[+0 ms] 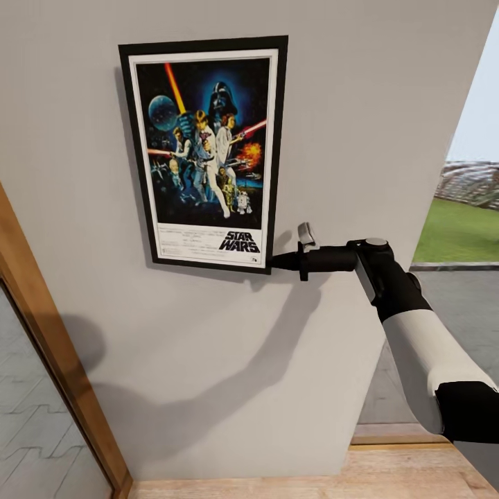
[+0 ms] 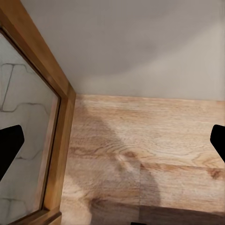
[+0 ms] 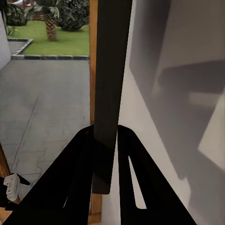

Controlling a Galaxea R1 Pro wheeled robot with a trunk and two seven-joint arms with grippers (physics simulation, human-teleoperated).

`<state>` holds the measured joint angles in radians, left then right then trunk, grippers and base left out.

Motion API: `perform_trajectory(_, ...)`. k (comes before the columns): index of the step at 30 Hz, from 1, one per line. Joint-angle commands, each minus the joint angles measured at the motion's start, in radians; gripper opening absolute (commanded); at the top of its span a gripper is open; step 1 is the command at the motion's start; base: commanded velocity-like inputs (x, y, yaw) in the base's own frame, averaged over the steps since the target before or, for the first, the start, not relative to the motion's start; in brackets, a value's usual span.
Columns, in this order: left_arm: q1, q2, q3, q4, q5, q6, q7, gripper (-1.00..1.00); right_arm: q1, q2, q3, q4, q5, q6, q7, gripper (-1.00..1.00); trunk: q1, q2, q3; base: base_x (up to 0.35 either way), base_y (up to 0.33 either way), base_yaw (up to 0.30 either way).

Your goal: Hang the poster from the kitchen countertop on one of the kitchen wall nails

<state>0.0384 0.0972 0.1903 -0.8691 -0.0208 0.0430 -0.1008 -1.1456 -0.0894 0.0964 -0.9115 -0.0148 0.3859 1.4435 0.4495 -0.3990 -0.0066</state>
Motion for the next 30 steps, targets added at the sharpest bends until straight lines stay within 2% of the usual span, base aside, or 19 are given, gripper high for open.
perform_trajectory(1,0.0,-0.001,0.003,-0.002,-0.002,0.005,-0.007,1.0,0.0,-0.001,0.002,0.0,-0.002,0.013,0.003,-1.0,0.0,-0.001,-0.001,0.0,0.0,0.0)
perform_trajectory(30,0.001,-0.001,0.003,-0.001,-0.002,0.005,-0.007,1.0,0.015,-0.001,0.002,0.004,-0.002,0.007,0.004,-1.0,0.0,-0.001,-0.001,0.0,0.0,0.0)
